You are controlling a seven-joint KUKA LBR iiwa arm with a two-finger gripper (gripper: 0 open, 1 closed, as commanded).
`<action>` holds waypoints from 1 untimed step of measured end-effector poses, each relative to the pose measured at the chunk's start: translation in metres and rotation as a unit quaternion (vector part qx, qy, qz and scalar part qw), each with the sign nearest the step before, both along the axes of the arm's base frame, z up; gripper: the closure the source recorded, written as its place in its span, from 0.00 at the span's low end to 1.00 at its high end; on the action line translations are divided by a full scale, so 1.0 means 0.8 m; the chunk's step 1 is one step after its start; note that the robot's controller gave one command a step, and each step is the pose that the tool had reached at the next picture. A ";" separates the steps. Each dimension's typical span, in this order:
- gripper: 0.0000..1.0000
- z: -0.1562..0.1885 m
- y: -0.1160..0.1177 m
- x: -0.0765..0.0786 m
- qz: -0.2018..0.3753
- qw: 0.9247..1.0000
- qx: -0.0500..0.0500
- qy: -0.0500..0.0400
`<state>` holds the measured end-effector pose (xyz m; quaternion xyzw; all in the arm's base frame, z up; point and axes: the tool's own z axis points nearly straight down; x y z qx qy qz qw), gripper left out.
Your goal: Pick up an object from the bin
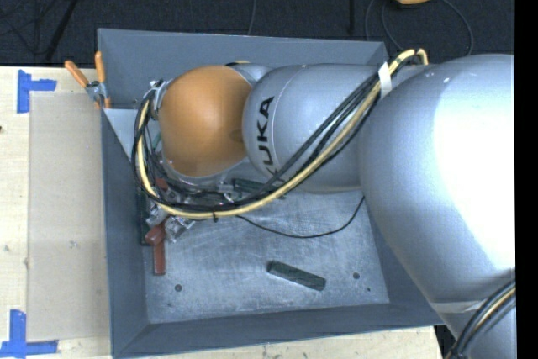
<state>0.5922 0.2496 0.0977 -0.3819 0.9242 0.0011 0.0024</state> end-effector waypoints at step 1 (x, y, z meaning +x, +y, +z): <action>1.00 0.115 0.000 -0.001 0.000 1.000 0.000 -0.001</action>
Offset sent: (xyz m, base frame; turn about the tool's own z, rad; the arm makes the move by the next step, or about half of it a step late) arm 0.0001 0.0000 0.0608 0.0000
